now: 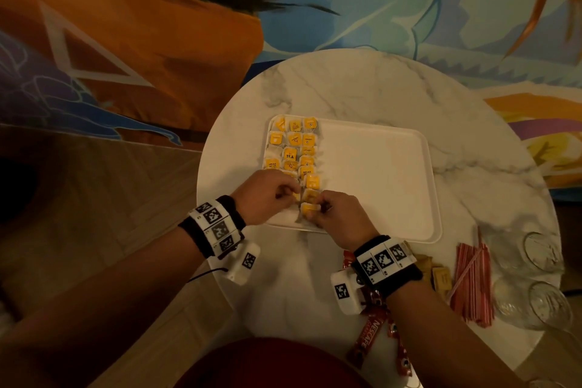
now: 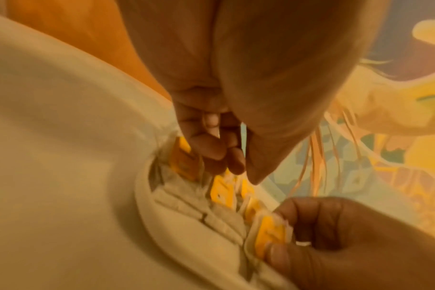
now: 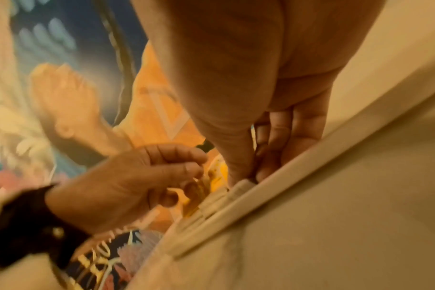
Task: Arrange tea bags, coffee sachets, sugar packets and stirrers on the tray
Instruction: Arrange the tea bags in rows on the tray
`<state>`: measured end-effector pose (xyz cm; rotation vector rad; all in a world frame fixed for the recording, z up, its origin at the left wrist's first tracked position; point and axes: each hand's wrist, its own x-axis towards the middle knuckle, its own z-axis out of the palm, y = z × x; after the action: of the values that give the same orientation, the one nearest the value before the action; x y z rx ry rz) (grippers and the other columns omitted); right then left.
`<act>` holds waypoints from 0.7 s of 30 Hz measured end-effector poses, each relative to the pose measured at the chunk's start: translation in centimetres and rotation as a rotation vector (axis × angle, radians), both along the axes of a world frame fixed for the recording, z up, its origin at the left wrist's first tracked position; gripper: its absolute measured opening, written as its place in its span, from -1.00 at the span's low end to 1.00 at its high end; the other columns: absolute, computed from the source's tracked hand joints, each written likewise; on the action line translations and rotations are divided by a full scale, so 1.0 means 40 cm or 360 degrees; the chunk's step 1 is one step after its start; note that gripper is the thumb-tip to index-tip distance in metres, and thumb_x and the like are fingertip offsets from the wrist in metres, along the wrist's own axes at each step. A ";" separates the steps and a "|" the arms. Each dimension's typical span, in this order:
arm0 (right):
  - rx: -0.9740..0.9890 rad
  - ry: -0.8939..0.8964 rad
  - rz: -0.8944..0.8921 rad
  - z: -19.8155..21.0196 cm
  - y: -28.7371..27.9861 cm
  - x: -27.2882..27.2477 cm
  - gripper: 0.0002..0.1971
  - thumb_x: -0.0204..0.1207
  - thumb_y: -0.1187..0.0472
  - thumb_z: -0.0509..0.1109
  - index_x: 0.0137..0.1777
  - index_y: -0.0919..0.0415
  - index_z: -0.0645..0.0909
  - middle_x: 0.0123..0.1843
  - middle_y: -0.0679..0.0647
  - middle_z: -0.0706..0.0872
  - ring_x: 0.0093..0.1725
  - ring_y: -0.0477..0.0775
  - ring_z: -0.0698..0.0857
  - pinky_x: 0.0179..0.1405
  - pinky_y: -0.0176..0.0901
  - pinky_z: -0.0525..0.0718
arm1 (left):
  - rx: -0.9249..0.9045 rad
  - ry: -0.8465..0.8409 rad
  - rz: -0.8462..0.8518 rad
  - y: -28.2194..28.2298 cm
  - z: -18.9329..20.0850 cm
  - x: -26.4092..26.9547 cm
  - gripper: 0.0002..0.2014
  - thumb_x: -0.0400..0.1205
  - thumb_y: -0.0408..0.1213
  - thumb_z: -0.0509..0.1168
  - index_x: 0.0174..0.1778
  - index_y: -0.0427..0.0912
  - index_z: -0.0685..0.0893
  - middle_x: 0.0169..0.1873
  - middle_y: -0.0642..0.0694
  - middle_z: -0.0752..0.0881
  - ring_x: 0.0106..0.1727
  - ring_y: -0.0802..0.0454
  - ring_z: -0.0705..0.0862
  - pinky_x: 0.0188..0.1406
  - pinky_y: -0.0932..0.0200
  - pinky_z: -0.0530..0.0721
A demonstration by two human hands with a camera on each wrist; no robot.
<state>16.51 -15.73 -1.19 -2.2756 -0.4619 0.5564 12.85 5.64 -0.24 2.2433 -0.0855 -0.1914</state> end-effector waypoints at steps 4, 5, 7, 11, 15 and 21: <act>-0.0172 0.0021 0.0001 0.010 0.011 0.013 -0.74 0.47 -0.03 0.57 -0.02 0.04 0.59 -0.21 -0.03 0.74 -0.20 0.01 0.72 -0.20 -0.01 0.66 | -0.0023 -0.0088 0.0212 0.063 0.005 -0.001 -0.84 0.55 -0.34 0.52 0.03 -0.11 0.81 -0.12 -0.01 0.75 -0.19 0.21 0.71 -0.14 0.27 0.69; -0.0184 0.0035 -0.0028 0.017 0.014 0.021 -0.73 0.48 -0.04 0.56 0.02 0.04 0.58 -0.21 -0.03 0.74 -0.20 0.00 0.72 -0.19 -0.02 0.66 | 0.0035 -0.0103 0.0256 0.082 0.002 0.002 -0.82 0.54 -0.30 0.55 0.03 -0.08 0.79 -0.13 0.00 0.73 -0.23 0.19 0.69 -0.16 0.19 0.71; -0.0146 0.0033 -0.0139 0.037 0.022 0.043 -0.72 0.53 -0.05 0.53 0.07 0.07 0.59 -0.20 -0.04 0.73 -0.20 -0.03 0.72 -0.17 -0.07 0.66 | 0.0169 -0.0089 0.0316 0.115 0.002 0.010 -0.72 0.48 -0.21 0.60 0.08 -0.04 0.76 -0.11 0.01 0.69 -0.28 0.16 0.65 -0.12 0.03 0.73; -0.0135 0.0032 -0.0267 0.048 0.050 0.105 -0.65 0.62 -0.08 0.43 0.27 0.12 0.62 0.01 0.01 0.78 -0.07 0.05 0.76 -0.08 -0.16 0.61 | 0.0344 0.0070 0.0119 0.133 -0.001 0.024 -0.39 0.38 -0.06 0.66 0.36 0.01 0.66 0.21 -0.03 0.56 -0.03 0.06 0.64 0.09 0.04 0.70; -0.0313 0.0003 -0.0056 0.024 0.085 0.134 -0.71 0.70 0.01 0.32 0.18 0.20 0.71 0.09 0.12 0.81 0.10 0.19 0.76 0.03 -0.03 0.68 | 0.0514 0.0125 -0.0028 0.122 -0.022 0.038 -0.30 0.41 -0.05 0.64 0.47 -0.01 0.59 0.46 -0.06 0.45 0.30 -0.04 0.61 0.25 0.16 0.56; -0.0279 0.0026 -0.0150 0.022 0.087 0.165 -0.69 0.68 0.14 0.29 0.32 0.22 0.70 0.22 0.14 0.79 0.17 0.18 0.76 0.18 -0.06 0.68 | 0.0516 0.0148 -0.0058 0.127 -0.021 0.056 -0.26 0.47 -0.10 0.61 0.57 -0.09 0.51 0.57 -0.13 0.44 0.50 -0.10 0.51 0.48 0.04 0.49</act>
<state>23.13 -12.27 -0.31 -2.4432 -0.3062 0.5874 15.09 10.71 -1.06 2.5520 -0.0478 -0.3499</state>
